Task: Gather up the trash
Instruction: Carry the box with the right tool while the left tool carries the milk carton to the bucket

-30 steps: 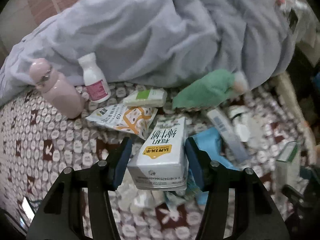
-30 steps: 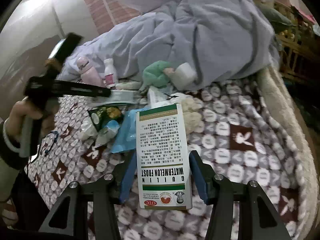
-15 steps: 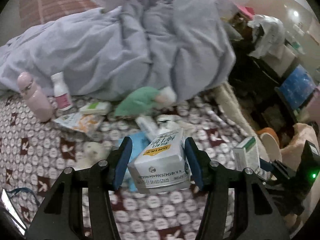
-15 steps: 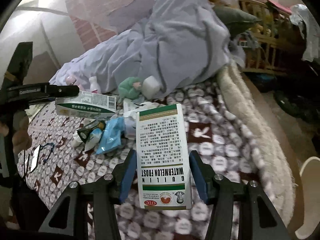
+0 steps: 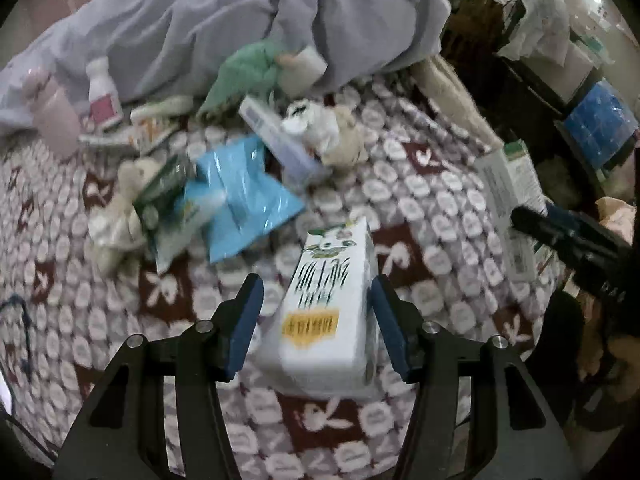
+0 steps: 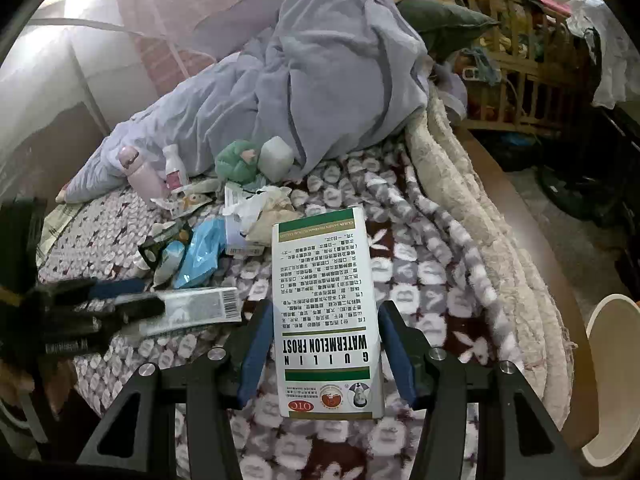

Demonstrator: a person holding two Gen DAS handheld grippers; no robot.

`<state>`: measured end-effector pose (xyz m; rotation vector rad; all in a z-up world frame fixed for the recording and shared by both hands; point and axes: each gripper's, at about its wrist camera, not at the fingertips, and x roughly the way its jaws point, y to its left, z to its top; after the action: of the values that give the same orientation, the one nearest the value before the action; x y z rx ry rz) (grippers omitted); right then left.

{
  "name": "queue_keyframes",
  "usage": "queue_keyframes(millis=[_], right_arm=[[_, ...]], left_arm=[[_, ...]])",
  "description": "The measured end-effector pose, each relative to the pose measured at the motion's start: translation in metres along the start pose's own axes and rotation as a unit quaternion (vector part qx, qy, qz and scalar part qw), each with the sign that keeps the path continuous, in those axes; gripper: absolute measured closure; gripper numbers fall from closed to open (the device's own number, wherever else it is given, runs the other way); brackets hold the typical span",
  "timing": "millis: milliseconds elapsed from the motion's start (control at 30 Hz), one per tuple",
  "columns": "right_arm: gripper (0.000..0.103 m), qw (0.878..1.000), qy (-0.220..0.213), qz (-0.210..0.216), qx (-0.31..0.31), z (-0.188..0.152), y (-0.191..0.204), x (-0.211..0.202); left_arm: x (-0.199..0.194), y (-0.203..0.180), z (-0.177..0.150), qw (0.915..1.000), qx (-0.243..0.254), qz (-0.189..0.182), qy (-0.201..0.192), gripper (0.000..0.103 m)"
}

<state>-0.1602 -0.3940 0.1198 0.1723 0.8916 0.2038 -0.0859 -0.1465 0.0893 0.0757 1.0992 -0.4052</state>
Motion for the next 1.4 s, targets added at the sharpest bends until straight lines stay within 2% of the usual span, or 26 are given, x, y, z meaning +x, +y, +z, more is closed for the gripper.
queue_keyframes(millis=[133,267,333,500,667,867,967,1100,1233,1400], right_arm=[[0.051,1.000,0.002,-0.001,0.001,0.000,0.001,0.000],[0.051,1.000,0.006,-0.004,-0.001,-0.002,0.000,0.000],[0.051,1.000,0.006,-0.005,0.002,-0.002,-0.003,0.000],[0.051,1.000,-0.004,-0.012,0.010,-0.003,-0.015,-0.007],[0.051,0.999,-0.018,-0.030,0.031,-0.004,-0.041,-0.024],[0.051,0.993,-0.037,-0.084,0.076,-0.017,-0.104,-0.062],[0.051,0.985,-0.048,-0.121,0.115,-0.028,-0.148,-0.083],[0.051,0.970,-0.043,-0.174,0.166,-0.048,-0.212,-0.105],[0.051,0.956,-0.035,-0.203,0.211,-0.070,-0.261,-0.119],[0.051,0.945,-0.022,-0.217,0.245,-0.093,-0.303,-0.121]], left_arm=[[0.024,-0.006,-0.015,0.9992,0.002,-0.008,0.039,0.048],[0.035,-0.013,-0.025,0.9992,0.006,0.001,0.040,0.048],[0.038,-0.015,-0.027,0.9990,0.008,-0.001,0.044,0.053],[0.021,-0.038,-0.016,0.9993,0.032,-0.015,0.009,0.054],[0.016,-0.078,0.013,0.9969,0.051,-0.060,-0.001,0.054],[0.020,-0.148,0.043,0.9890,0.091,-0.117,-0.006,0.054],[0.025,-0.190,0.056,0.9828,0.115,-0.144,-0.006,0.053],[0.043,-0.245,0.072,0.9735,0.131,-0.187,0.015,0.053],[0.060,-0.292,0.078,0.9670,0.147,-0.207,0.027,0.053],[0.076,-0.331,0.083,0.9608,0.162,-0.220,0.044,0.053]])
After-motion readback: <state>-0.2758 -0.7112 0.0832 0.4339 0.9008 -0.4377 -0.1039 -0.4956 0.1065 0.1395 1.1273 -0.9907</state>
